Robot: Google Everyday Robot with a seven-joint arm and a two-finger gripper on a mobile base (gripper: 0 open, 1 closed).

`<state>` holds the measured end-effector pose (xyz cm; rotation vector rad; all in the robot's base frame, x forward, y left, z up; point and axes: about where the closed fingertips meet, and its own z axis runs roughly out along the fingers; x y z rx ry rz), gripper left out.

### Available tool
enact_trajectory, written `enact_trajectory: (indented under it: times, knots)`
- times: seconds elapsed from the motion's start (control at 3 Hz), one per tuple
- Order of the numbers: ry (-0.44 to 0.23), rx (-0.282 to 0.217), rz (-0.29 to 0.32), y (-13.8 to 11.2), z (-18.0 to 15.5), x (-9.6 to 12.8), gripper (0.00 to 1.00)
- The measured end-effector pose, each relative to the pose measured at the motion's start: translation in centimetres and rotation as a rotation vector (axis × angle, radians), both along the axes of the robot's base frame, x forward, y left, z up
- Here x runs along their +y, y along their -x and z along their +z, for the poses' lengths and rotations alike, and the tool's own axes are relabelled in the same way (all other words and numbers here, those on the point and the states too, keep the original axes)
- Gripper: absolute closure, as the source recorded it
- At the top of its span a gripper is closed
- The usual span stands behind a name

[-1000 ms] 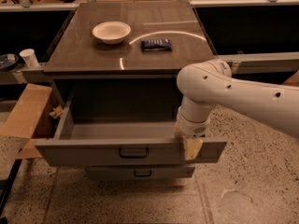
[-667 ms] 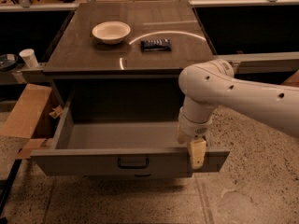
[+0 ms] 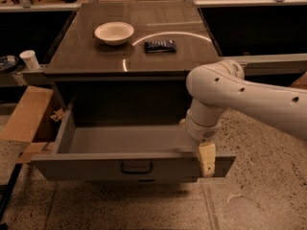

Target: Open top drawer

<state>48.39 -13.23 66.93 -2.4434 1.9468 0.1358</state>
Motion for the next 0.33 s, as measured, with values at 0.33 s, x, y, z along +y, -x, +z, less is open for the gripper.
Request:
enact_trajectory:
  times: [0.33]
  knots:
    - [-0.047,-0.043,-0.004,-0.69,1.55,-0.9,0.0]
